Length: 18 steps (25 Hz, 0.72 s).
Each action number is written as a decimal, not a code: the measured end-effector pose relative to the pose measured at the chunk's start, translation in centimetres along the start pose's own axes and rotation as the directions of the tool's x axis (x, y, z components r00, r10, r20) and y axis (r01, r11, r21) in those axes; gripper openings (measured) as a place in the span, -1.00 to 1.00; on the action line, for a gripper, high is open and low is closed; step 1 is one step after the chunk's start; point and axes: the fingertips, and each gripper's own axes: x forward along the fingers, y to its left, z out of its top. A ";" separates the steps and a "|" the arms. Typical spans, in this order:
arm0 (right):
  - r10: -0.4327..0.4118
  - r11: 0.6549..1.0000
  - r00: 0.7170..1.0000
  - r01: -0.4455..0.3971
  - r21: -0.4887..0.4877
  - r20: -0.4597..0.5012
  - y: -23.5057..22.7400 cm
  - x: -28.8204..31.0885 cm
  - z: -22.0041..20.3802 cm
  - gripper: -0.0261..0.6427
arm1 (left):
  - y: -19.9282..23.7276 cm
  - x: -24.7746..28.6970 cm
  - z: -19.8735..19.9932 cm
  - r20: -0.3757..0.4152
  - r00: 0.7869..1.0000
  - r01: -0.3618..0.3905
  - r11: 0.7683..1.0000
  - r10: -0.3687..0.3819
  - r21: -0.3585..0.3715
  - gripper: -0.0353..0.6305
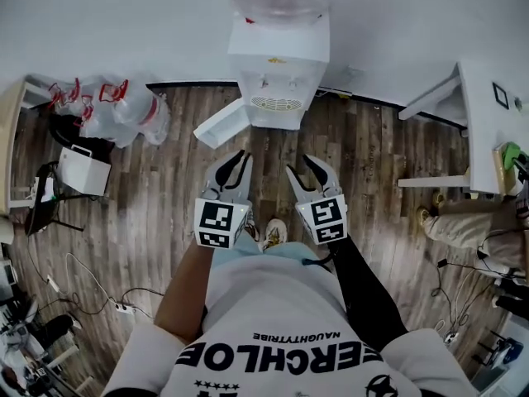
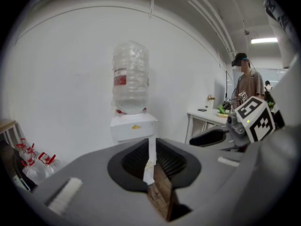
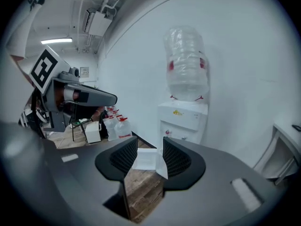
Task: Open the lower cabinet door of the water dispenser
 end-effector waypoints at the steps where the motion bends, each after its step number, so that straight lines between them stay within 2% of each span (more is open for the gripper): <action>1: -0.009 1.000 1.000 0.009 0.001 0.010 -0.1 -0.8 0.2 -0.42 | -0.1 -0.4 0.5 0.009 1.000 -0.001 1.000 0.001 0.003 -0.67; 8: -0.060 0.998 0.993 0.062 -0.009 0.106 -1.5 -4.6 3.3 -0.42 | 0.3 -3.0 4.5 0.092 0.995 -0.041 0.998 0.037 0.047 -0.67; 13: -0.102 0.995 0.977 0.104 -0.001 0.185 -2.3 -6.8 5.9 -0.42 | 1.3 -5.6 6.7 0.136 0.989 -0.069 0.995 0.059 0.073 -0.67; 18: -0.135 0.990 0.965 0.140 -0.006 0.225 -2.8 -8.0 7.7 -0.42 | 2.4 -7.1 8.8 0.180 0.980 -0.104 0.992 0.089 0.075 -0.67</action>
